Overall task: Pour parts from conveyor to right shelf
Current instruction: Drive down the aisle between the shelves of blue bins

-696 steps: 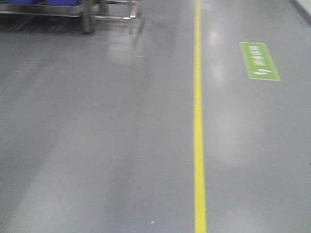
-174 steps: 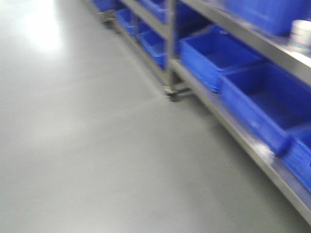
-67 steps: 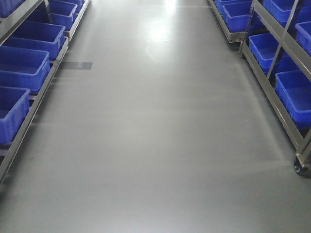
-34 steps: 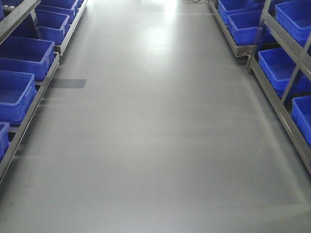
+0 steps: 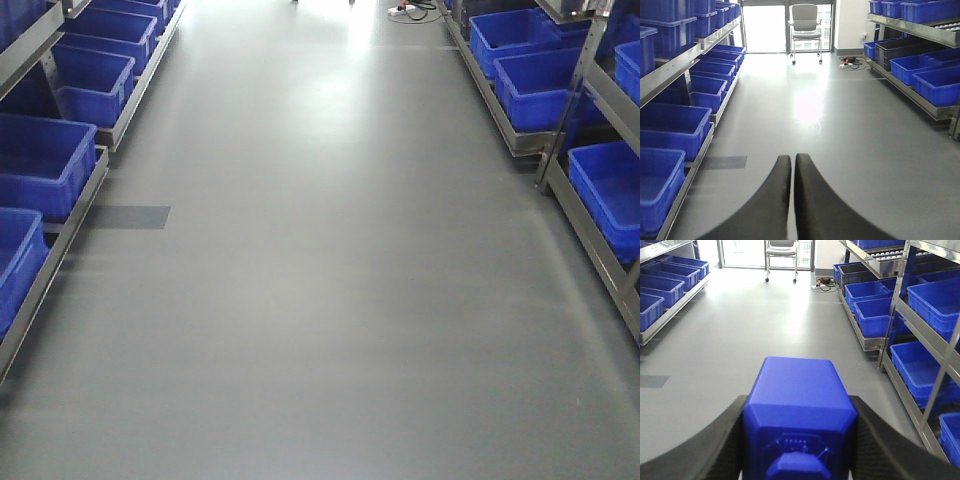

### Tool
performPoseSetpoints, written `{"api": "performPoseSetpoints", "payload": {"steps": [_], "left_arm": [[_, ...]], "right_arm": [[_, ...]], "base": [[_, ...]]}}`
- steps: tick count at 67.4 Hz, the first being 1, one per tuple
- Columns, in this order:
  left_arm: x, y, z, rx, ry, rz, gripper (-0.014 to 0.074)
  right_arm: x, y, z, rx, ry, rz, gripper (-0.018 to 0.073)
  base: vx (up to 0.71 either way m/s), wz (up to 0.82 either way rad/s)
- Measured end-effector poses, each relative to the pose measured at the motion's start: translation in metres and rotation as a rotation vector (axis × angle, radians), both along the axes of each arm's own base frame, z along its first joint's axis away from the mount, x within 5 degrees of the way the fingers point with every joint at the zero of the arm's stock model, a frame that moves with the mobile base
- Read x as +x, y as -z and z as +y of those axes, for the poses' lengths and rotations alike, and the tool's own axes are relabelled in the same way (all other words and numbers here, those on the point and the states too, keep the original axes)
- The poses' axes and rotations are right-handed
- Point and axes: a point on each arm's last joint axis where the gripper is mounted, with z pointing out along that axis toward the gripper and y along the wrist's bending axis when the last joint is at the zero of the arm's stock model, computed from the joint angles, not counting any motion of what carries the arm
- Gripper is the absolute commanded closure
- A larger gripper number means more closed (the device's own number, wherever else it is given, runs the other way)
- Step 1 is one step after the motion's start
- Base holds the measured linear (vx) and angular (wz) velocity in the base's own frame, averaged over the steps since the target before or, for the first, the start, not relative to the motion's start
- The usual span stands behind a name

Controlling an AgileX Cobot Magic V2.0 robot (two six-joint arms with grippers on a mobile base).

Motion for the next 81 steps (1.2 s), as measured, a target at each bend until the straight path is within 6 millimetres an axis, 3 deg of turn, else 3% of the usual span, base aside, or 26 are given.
{"api": "performPoseSetpoints", "payload": {"steps": [81], "left_arm": [[0.0,0.0,0.0,0.0,0.0,0.0,0.0603]], "right_arm": [[0.0,0.0,0.0,0.0,0.0,0.0,0.0564]], "base": [[0.65,-0.02]]}}
